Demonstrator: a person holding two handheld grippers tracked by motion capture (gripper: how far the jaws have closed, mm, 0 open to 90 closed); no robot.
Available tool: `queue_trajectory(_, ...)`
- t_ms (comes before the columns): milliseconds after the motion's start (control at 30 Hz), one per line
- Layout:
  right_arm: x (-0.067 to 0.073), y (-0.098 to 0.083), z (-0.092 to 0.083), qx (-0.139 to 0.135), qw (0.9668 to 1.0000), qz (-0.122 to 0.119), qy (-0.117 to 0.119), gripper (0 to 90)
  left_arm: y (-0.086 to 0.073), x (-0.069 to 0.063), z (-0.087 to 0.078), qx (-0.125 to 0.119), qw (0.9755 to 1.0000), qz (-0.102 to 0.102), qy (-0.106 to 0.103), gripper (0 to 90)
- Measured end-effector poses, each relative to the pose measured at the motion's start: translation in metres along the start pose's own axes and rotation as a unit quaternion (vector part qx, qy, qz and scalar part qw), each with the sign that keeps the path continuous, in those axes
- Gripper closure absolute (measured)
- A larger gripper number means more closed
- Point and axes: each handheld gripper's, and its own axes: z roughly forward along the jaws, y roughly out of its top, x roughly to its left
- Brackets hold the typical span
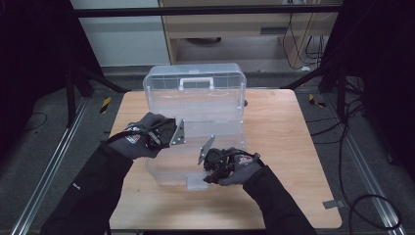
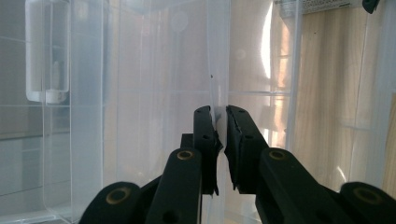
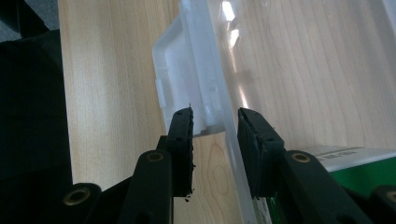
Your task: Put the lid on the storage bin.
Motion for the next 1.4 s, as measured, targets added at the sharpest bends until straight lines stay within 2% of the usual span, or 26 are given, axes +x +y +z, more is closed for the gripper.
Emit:
queue_trajectory(33, 0.0, 0.0, 0.0, -0.001, 1.0, 0.0, 0.0, 66.9, 0.0, 0.0, 0.0, -0.001, 1.0, 0.005, 0.0, 82.0)
queue_trajectory(67, 0.0, 0.0, 0.0, -0.001, 1.0, 0.0, 0.0, 66.9, 0.0, -0.001, 0.0, -0.003, 1.0, -0.002, -0.002, 82.1)
queue_trajectory(400, 0.001, -0.001, 0.0, -0.005, 1.0, 0.001, -0.004, 66.6, 0.0, -0.006, 0.0, -0.005, 1.0, -0.002, -0.007, 81.8)
queue_trajectory(433, 0.001, -0.001, 0.0, -0.006, 1.0, 0.001, -0.005, 66.5, 0.0, -0.006, 0.0, -0.005, 1.0, 0.003, -0.007, 81.8)
queue_trajectory(600, 0.002, -0.002, -0.001, -0.012, 0.9998, 0.001, -0.014, 65.8, 0.0, -0.007, -0.001, -0.002, 0.9999, 0.003, -0.01, 81.5)
queue_trajectory(667, 0.002, -0.005, -0.007, -0.03, 0.9992, 0.006, -0.025, 65.5, 0.0, -0.008, -0.001, -0.003, 0.9999, 0.001, -0.011, 81.3)
queue_trajectory(767, 0.002, -0.01, -0.016, -0.057, 0.9979, 0.018, -0.026, 65.3, 0.0, -0.007, -0.001, -0.001, 0.9999, 0.0, -0.013, 81.1)
queue_trajectory(800, 0.002, -0.01, -0.016, -0.057, 0.9979, 0.018, -0.026, 65.3, 0.0, -0.007, -0.001, -0.001, 0.9999, 0.0, -0.013, 81.1)
queue_trajectory(833, 0.003, -0.015, -0.023, -0.077, 0.9961, 0.022, -0.036, 65.7, 0.0, -0.008, 0.0, -0.001, 0.9999, -0.005, -0.014, 81.0)
queue_trajectory(1000, 0.003, -0.025, -0.037, -0.12, 0.9912, 0.037, -0.042, 67.6, 0.0, -0.008, 0.0, -0.001, 0.9999, -0.007, -0.014, 80.7)
queue_trajectory(1167, 0.002, -0.032, -0.045, -0.132, 0.9878, 0.052, -0.063, 70.1, 0.0, -0.008, 0.0, -0.001, 0.9999, -0.008, -0.014, 80.6)
queue_trajectory(1400, 0.0, -0.042, -0.051, -0.157, 0.9822, 0.074, -0.073, 77.7, 0.0, -0.008, 0.0, -0.002, 0.9998, -0.01, -0.015, 80.5)
